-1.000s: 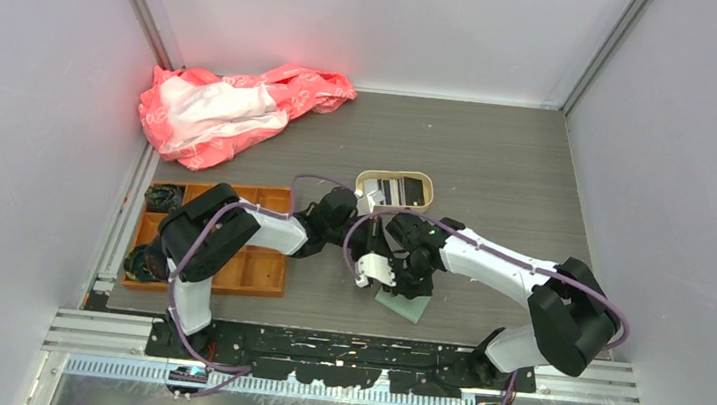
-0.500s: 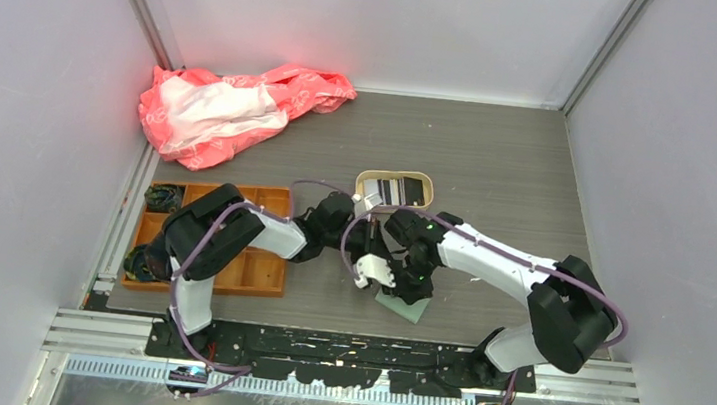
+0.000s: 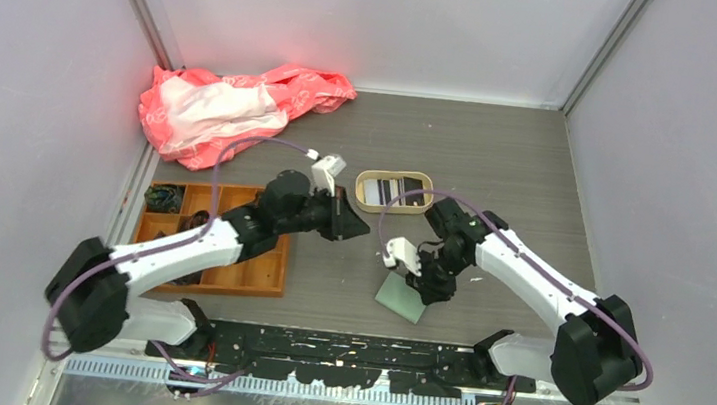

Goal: Put the credit cards into the card holder
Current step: Move the card holder to the center of the board, then close the card holder at the center of the board.

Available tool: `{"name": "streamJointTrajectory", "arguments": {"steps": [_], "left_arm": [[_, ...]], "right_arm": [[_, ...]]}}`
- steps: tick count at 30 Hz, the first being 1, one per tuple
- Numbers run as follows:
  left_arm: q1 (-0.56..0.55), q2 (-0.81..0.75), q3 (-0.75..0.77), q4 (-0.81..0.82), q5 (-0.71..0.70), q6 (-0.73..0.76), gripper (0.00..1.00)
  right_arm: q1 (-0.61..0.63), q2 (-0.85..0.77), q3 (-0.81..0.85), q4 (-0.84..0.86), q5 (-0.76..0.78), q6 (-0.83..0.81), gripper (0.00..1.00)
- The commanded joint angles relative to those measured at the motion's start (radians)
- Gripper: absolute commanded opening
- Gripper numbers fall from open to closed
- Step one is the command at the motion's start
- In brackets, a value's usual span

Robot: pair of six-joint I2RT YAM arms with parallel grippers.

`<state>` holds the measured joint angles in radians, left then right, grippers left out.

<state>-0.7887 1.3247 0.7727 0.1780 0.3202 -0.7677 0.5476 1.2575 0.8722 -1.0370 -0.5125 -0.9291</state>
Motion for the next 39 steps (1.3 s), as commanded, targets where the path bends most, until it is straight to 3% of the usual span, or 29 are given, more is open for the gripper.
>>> {"name": "streamJointTrajectory", "arguments": {"steps": [1,6,10,16,22,27,29,31,33,36,39], "left_arm": [[0.013,-0.207,-0.057,-0.121,-0.177,0.213,0.05],[0.052,-0.397,-0.149,-0.155,-0.269,0.161,0.39],[0.064,-0.48,-0.206,-0.197,-0.225,0.102,0.41],[0.066,-0.58,-0.352,-0.152,-0.187,-0.091,0.41],[0.066,-0.676,-0.429,-0.16,-0.203,-0.185,0.41],[0.065,-0.666,-0.436,-0.2,-0.195,-0.247,0.41],[0.061,-0.622,-0.436,-0.169,-0.17,-0.259,0.41],[0.035,-0.566,-0.423,-0.107,-0.171,-0.217,0.41],[-0.024,-0.509,-0.389,-0.06,-0.21,-0.093,0.41],[-0.093,-0.442,-0.347,0.0,-0.229,0.19,0.43],[-0.113,-0.423,-0.406,0.167,-0.258,0.363,0.45]], "right_arm": [[0.017,-0.016,-0.12,-0.03,0.091,-0.22,0.19],[0.105,0.048,-0.236,0.187,0.241,-0.232,0.01],[0.144,0.115,-0.222,0.359,0.259,-0.181,0.01],[0.153,0.267,-0.025,0.536,0.25,-0.071,0.08],[0.142,0.327,0.149,0.472,0.203,-0.017,0.23],[0.032,0.269,0.243,0.216,0.049,-0.106,0.33],[-0.009,0.264,0.31,0.067,-0.062,-0.199,0.47],[-0.018,0.268,0.356,-0.049,-0.117,-0.295,0.72],[-0.016,0.28,0.37,-0.107,-0.168,-0.35,0.89],[-0.016,0.298,0.369,-0.093,-0.229,-0.316,0.89],[-0.022,0.305,0.335,0.081,-0.245,-0.08,0.76]]}}
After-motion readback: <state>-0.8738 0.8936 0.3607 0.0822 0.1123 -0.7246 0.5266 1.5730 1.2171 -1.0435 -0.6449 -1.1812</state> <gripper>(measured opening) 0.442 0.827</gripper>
